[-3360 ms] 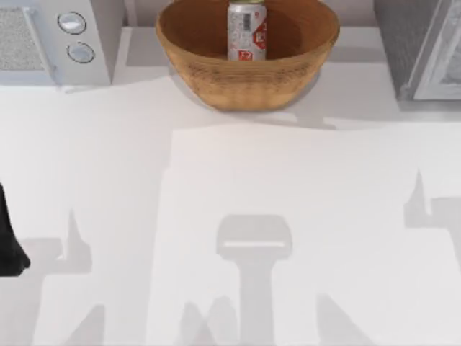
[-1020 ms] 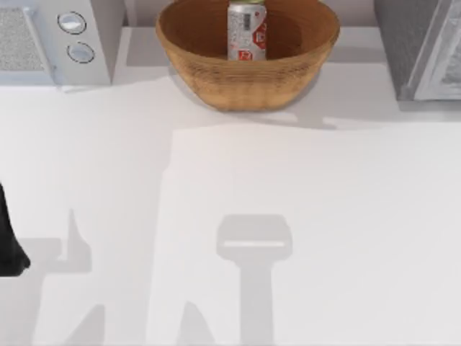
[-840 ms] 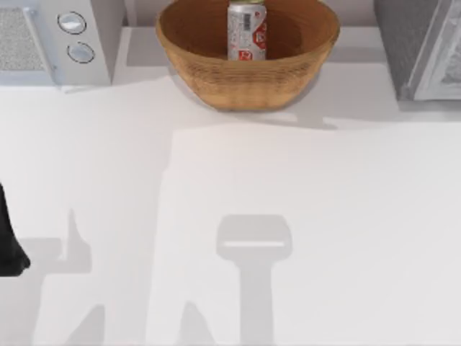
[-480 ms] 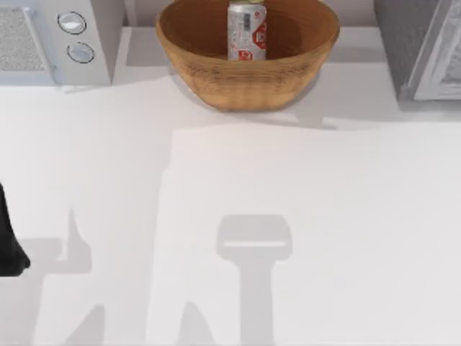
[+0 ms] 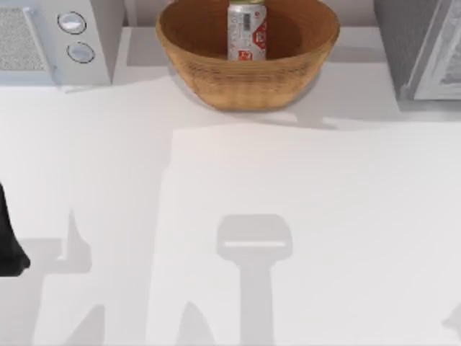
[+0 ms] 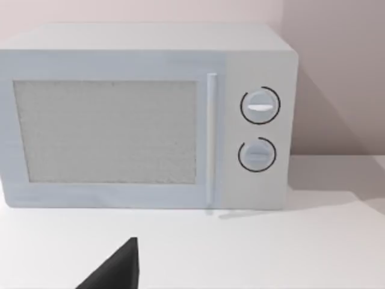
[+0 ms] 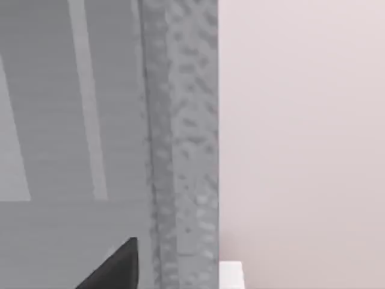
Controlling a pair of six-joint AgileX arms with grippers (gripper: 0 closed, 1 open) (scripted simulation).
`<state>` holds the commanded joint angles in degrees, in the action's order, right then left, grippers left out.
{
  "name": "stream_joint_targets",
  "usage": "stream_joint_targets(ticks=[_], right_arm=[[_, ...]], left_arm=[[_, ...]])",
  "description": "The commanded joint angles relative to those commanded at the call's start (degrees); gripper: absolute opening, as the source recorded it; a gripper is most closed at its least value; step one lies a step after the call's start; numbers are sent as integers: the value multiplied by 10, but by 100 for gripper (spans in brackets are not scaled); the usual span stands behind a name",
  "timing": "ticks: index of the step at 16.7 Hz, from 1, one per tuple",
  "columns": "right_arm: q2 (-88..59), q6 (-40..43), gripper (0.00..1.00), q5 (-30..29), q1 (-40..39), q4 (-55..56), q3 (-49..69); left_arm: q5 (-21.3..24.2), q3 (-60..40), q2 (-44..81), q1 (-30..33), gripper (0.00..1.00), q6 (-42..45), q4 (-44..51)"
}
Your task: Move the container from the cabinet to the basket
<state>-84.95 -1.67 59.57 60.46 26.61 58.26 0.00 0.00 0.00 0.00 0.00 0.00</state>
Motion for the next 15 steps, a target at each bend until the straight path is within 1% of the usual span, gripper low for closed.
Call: stream_joint_targets(ticks=[5, 8, 11, 15], right_arm=[[36, 0, 100, 2, 0, -270, 223], [60, 0, 100, -1, -3, -395, 330], [78, 0, 100, -4, -7, -467, 398], [82, 0, 100, -4, -8, -485, 415]], left_arm=[[0, 0, 0, 0, 100, 0, 0], [0, 0, 0, 0, 100, 0, 0], [0, 0, 0, 0, 100, 0, 0], [0, 0, 0, 0, 100, 0, 0]])
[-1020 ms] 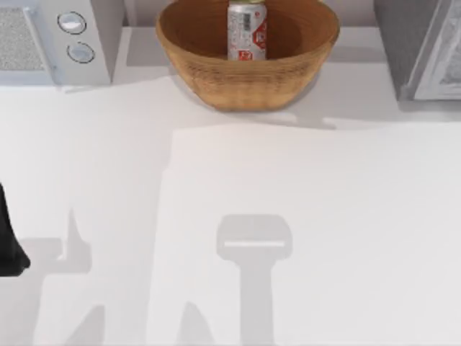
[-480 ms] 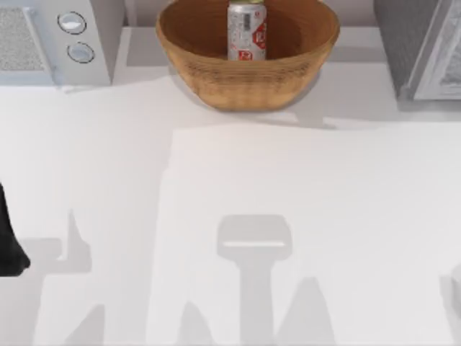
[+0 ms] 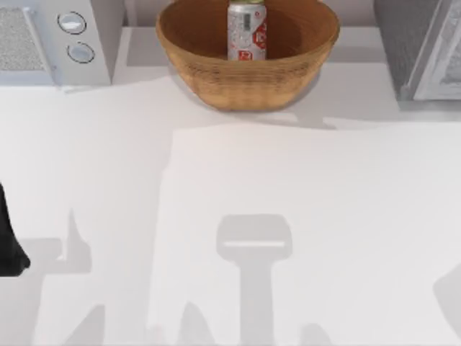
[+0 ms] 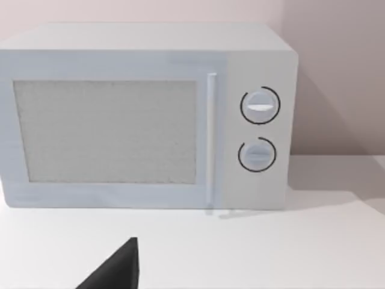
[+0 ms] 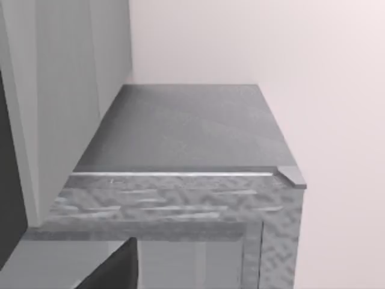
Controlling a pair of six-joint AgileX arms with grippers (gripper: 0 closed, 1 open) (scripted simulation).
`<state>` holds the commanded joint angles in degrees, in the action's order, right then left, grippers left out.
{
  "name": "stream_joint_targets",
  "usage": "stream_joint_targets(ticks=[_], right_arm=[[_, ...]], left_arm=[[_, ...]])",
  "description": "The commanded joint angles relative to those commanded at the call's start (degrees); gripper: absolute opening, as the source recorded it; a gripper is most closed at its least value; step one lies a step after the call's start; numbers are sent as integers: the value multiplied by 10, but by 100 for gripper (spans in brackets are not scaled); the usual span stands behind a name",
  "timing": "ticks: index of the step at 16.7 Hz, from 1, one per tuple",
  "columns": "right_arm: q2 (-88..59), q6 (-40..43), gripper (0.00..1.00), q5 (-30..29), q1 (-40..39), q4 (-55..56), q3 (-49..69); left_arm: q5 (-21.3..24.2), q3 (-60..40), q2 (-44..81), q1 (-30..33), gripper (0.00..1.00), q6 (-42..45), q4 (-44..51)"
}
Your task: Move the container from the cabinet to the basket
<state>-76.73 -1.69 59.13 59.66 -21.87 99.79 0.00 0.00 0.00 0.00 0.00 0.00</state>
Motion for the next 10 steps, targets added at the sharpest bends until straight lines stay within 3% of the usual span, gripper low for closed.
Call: stream_joint_targets(ticks=[5, 10], right_arm=[[-2, 0, 100, -18, -15, 1, 4], [-7, 1, 100, -160, -157, -7, 18]], left_arm=[[0, 0, 0, 0, 100, 0, 0], [0, 0, 0, 0, 100, 0, 0]])
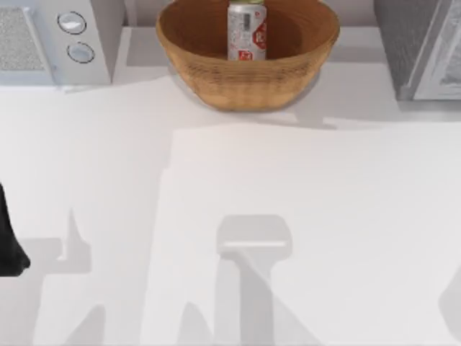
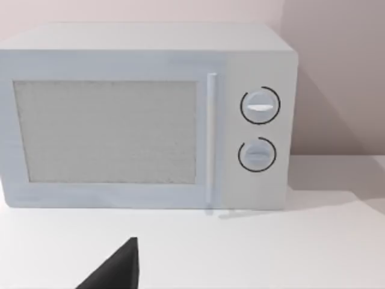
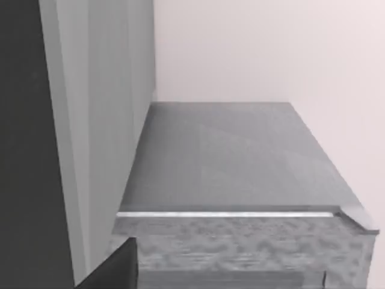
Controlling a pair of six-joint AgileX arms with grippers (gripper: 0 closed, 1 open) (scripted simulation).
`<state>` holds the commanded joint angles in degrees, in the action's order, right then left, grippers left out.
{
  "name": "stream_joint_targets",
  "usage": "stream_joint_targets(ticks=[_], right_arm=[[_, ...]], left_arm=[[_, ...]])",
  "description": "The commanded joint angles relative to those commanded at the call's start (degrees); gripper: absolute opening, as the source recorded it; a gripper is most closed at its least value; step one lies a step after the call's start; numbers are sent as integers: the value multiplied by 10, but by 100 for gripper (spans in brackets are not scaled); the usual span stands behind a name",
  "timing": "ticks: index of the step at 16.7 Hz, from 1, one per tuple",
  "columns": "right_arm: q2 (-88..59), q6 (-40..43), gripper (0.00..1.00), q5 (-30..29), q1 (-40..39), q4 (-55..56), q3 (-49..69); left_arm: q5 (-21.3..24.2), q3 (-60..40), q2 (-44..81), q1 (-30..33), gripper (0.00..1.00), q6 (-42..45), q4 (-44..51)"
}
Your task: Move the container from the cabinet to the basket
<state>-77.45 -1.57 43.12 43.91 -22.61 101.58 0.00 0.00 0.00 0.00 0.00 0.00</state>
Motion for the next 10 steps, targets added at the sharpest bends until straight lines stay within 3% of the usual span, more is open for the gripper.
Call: stream_joint_targets(ticks=[10], right_arm=[[13, 3, 100, -513, -514, -22, -9]], left_arm=[[0, 0, 0, 0, 100, 0, 0]])
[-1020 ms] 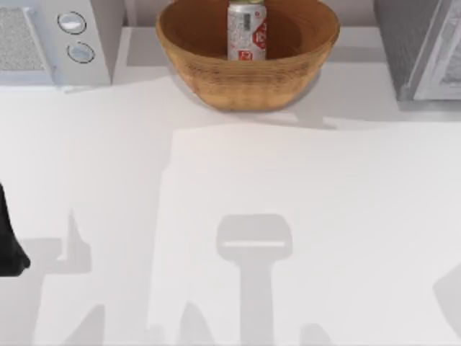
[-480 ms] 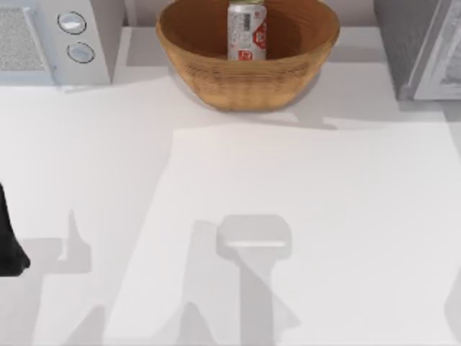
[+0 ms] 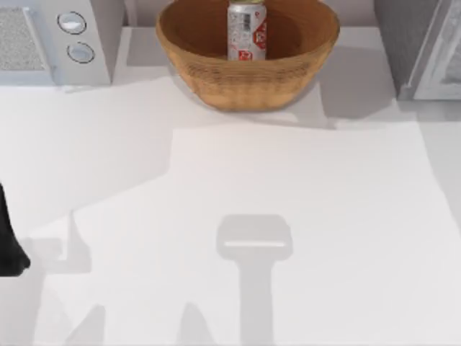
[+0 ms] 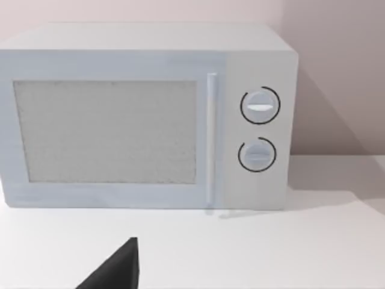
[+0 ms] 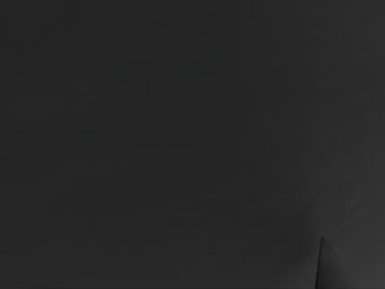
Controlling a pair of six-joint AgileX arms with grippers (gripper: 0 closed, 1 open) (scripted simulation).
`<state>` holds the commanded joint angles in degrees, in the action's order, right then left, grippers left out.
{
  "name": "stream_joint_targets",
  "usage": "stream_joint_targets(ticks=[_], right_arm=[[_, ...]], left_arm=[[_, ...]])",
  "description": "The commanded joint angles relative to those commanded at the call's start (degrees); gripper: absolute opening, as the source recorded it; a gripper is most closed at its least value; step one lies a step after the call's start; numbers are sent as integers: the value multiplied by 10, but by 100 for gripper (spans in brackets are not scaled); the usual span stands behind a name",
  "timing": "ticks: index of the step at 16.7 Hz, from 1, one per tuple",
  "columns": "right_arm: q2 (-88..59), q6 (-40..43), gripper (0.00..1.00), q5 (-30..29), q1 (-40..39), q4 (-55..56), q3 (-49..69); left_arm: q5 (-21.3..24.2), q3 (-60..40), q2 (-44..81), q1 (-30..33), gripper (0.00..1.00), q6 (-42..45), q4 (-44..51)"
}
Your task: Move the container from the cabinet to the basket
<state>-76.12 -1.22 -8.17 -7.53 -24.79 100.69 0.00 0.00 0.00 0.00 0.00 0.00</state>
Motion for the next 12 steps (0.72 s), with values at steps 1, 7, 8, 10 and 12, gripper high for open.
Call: stream_joint_targets(ticks=[1, 7, 8, 10, 12], right_arm=[[4, 0, 100, -43, -43, -1, -4], [21, 1, 100, -176, -177, -3, -20], [21, 1, 100, -178, -178, -3, -21], [21, 1, 100, -178, -178, -3, -21], [31, 8, 100, -188, -164, -7, -15]], left_arm=[[0, 0, 0, 0, 100, 0, 0], [0, 0, 0, 0, 100, 0, 0], [0, 0, 0, 0, 100, 0, 0], [0, 0, 0, 0, 100, 0, 0], [0, 0, 0, 0, 100, 0, 0]])
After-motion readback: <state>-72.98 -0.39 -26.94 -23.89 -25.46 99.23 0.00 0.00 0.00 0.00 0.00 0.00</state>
